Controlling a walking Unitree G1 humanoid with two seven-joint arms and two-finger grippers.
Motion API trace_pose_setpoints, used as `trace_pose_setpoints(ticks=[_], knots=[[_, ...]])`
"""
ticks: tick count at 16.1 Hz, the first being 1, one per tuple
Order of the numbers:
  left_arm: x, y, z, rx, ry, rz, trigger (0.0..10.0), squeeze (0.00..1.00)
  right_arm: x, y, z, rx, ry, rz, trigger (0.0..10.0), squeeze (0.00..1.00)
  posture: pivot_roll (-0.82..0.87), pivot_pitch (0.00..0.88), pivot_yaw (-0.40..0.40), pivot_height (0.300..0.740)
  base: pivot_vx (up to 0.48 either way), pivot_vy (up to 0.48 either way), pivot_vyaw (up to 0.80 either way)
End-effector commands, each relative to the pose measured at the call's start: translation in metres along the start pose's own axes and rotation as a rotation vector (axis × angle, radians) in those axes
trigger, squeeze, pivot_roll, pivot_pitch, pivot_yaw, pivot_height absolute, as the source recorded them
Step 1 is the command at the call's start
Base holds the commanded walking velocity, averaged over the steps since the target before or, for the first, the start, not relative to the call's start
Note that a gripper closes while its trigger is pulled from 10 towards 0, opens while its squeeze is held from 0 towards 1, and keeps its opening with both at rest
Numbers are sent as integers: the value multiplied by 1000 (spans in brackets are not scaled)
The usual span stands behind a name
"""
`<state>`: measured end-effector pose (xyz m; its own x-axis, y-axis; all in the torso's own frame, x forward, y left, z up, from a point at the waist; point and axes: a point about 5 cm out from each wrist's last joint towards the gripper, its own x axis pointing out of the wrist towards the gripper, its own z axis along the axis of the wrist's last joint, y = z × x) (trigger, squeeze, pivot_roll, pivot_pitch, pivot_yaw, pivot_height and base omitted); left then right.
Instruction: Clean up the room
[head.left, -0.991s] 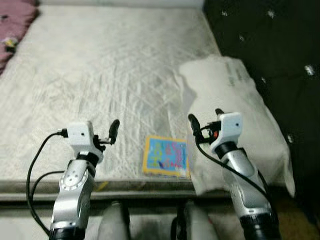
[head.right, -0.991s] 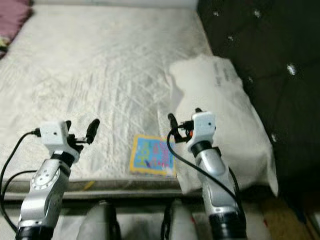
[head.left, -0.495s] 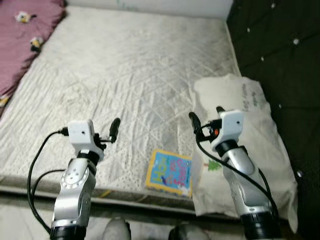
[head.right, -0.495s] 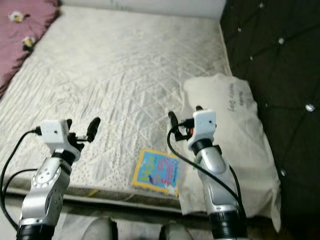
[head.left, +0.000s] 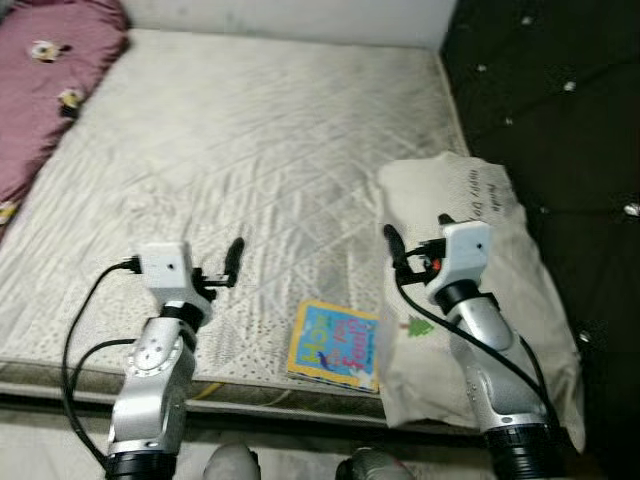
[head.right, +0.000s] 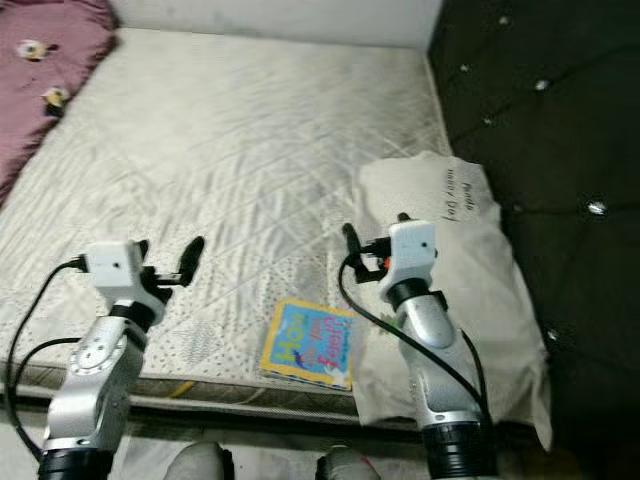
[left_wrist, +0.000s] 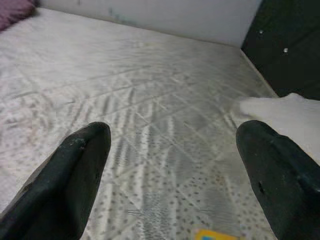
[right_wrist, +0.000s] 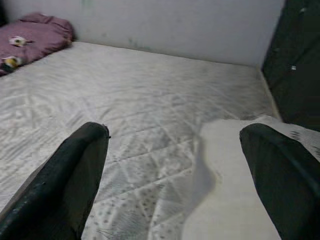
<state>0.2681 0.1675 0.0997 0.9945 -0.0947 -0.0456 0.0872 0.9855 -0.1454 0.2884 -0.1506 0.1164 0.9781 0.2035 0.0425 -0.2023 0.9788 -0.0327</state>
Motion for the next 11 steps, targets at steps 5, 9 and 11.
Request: trace_pose_setpoints(ticks=[5,9,11], knots=[[0,3,-2,14,19,4,10000,0,2,0,0,-7,8,1,10000,0,35,82,-35,740,0,0,-171],[1,1,-3,4,24,-5,10000,0,3,0,0,-11,8,3,10000,0,36,76,-37,740,0,120,0],[1,1,-3,4,25,-6,10000,0,3,0,0,-14,8,5,10000,0,36,76,-37,740,0,480,0]])
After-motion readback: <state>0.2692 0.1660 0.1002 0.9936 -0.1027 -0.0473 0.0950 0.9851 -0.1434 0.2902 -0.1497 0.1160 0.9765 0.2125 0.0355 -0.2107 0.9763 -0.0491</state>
